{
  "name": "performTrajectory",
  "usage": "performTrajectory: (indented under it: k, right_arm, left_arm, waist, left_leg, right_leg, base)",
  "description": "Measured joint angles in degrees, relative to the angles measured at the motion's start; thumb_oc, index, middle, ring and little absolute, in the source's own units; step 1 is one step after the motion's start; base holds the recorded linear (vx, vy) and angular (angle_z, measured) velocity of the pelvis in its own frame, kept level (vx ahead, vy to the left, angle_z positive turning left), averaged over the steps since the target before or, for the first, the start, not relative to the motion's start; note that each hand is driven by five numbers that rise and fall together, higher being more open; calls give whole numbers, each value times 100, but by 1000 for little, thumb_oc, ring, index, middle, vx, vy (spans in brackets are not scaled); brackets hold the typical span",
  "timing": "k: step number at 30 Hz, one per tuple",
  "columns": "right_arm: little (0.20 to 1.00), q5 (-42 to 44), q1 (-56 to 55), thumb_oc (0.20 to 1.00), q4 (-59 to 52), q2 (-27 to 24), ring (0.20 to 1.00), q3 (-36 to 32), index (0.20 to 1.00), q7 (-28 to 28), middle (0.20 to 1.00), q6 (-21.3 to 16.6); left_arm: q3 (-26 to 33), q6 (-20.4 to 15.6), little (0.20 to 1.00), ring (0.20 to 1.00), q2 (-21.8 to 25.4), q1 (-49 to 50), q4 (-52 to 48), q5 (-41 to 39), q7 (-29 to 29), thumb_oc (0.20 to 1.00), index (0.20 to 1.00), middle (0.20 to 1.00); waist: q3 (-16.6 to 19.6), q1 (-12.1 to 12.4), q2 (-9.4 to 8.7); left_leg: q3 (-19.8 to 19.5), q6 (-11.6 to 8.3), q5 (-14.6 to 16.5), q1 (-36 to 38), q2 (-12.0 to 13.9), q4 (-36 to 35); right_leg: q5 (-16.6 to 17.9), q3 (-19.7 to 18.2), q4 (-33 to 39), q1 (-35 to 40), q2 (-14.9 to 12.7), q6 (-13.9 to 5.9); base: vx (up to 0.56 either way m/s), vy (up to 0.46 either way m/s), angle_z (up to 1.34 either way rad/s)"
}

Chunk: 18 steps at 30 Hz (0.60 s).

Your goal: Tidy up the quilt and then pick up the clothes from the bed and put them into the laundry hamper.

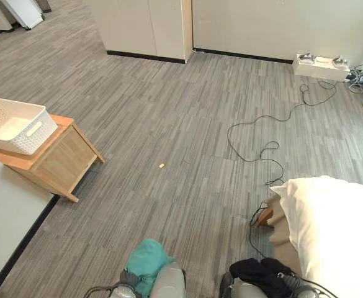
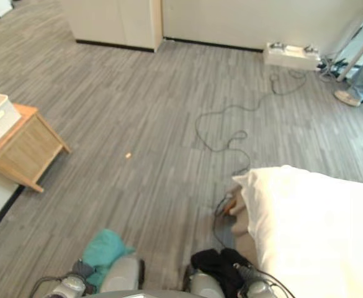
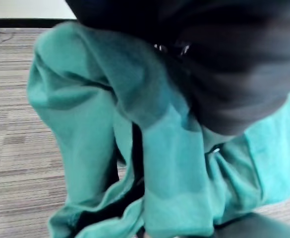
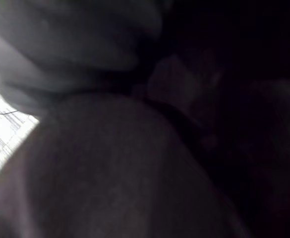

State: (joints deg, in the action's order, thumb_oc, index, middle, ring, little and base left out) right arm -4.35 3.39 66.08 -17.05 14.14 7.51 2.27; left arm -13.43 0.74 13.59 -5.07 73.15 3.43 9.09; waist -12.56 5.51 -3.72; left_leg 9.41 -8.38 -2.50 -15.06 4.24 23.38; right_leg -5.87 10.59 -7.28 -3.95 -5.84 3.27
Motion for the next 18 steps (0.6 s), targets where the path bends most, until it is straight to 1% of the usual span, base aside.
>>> performTrajectory:
  k: [1,2,3,4,5,6,7,8,9,10,11,12,13,14,15,16,17,18]
  right_arm:
    - [200,1,79,200,13,-47,200,-13,200,-13,200,-4]
    - [200,1,14,200,-2,-106,200,-19,200,-21,200,38]
    - [200,-2,-7,200,23,-135,200,-9,200,-18,200,65]
    - [200,-3,-21,200,23,-134,200,-7,200,-19,200,64]
    - [200,-3,-16,200,24,-120,200,34,200,-20,200,44]
    - [200,-7,37,200,21,-92,200,37,200,-22,200,37]
    - [200,-15,-12,200,33,-44,200,93,200,-26,200,40]
    - [200,-15,-45,200,23,-27,200,147,200,-26,200,33]
    - [200,-14,-210,200,112,41,200,213,200,-23,200,15]
    - [200,-17,-284,200,164,-79,200,230,200,-36,200,-13]
    - [200,-16,-435,200,158,-146,200,224,200,-34,200,-1]
    - [200,-14,-647,200,192,57,200,245,200,-79,200,40]
    - [200,-14,-626,200,201,117,200,226,200,-111,200,44]
    - [200,-12,-615,200,181,149,200,202,200,-133,200,42]
    - [200,-3,-573,200,112,106,200,159,200,-133,200,35]
    - [200,0,-508,200,23,109,200,87,200,-117,200,23]
    - [200,10,-454,200,-107,42,200,86,200,-126,200,-73]
    - [200,12,-427,200,-150,40,200,68,200,-134,200,-77]
  left_arm:
    - [8,2,200,200,-110,14,1,0,4,200,200,200]
    - [81,-19,200,200,-157,21,-29,6,-13,200,200,200]
    - [93,-19,200,200,-205,-77,-92,4,-21,200,200,200]
    - [92,-21,200,200,-226,-75,-140,5,-30,200,200,200]
    - [107,-23,200,200,-217,-85,-152,5,-33,200,200,200]
    - [174,-15,200,200,-210,-78,-111,5,-39,200,200,200]
    - [268,13,200,200,-193,-29,-79,3,-47,200,200,200]
    - [272,16,200,200,-180,27,-52,2,-48,200,200,200]
    - [317,64,200,200,-151,41,11,3,-61,200,200,200]
    - [348,103,200,200,-270,161,13,4,-61,200,200,200]
    - [298,96,200,200,-286,316,-23,5,-63,200,200,200]
    - [196,72,200,200,-44,287,-90,-1,-46,200,200,200]
    - [138,78,200,200,69,263,-143,-1,-44,200,200,200]
    - [92,84,200,200,156,233,-134,2,-52,200,200,200]
    - [-32,21,200,200,174,86,-307,3,-24,200,200,200]
    - [-37,23,200,200,205,19,-327,4,-17,200,200,200]
    - [-27,-27,200,200,165,-208,-377,4,-9,200,200,200]
    - [-27,-32,200,200,168,-230,-435,4,0,200,200,200]
  waist:
    - [-43,13,76]
    - [-46,-56,205]
    - [-90,-57,314]
    - [-70,-31,325]
    - [-61,17,294]
    - [-59,68,251]
    - [9,143,145]
    - [95,186,36]
    - [229,242,-119]
    - [233,187,180]
    - [373,77,306]
    - [535,48,1]
    - [495,-16,-75]
    - [504,-218,-66]
    - [472,-241,12]
    - [390,-338,155]
    - [264,-543,323]
    - [256,-530,315]
  left_leg:
    - [257,63,33,78,48,-489]
    - [627,53,101,170,7,-1444]
    - [916,127,25,239,57,-2077]
    - [1137,174,-9,239,30,-2432]
    - [1521,207,-16,199,-6,-2699]
    - [1536,245,-36,141,-21,-2609]
    - [1467,425,-87,147,-77,-2387]
    - [1418,489,-123,189,-105,-2280]
    - [1342,808,92,330,-333,-1799]
    - [1335,1233,524,783,-229,-1562]
    - [1289,1398,423,998,-172,-1821]
    - [1027,1401,496,1320,-536,-1932]
    - [867,1526,506,1406,-622,-1867]
    - [684,1440,382,1602,-645,-2019]
    - [193,1422,466,1792,-682,-2190]
    - [0,1450,429,1909,-602,-2309]
    - [-427,1424,416,2160,-609,-2469]
    - [-515,1397,433,2250,-647,-2519]
  right_leg:
    - [59,48,306,238,166,-55]
    - [-203,-11,182,390,200,-48]
    - [18,167,323,530,301,-43]
    - [18,240,409,570,336,-43]
    - [16,340,495,626,330,-48]
    - [10,374,521,706,320,-57]
    - [-44,275,504,805,272,-126]
    - [-123,315,491,819,208,-131]
    - [-212,373,216,941,42,-525]
    - [-597,389,-1657,493,-72,-1336]
    - [-662,479,-2379,266,-99,-1426]
    - [-640,139,-3679,-295,-474,-1596]
    - [-562,-39,-4374,-571,-521,-1681]
    - [-539,-34,-4580,-715,-490,-1452]
    - [-590,-46,-4405,-1069,-320,-1345]
    - [-692,-51,-3840,-1100,-159,-1086]
    - [-695,-39,-2541,-1150,40,-1079]
    - [-684,-81,-2318,-1248,69,-1092]
  base:
    - [601,102,26]
    - [772,132,58]
    - [527,113,66]
    - [657,131,38]
    - [477,98,20]
    - [867,210,3]
    - [639,209,-4]
    - [836,268,-17]
    - [622,162,6]
    - [729,142,30]
    - [695,108,67]
    - [495,89,74]
    - [614,14,127]
    - [687,-62,120]
    - [686,-64,144]
    - [934,-326,173]
    - [695,-276,162]
    - [834,-332,151]
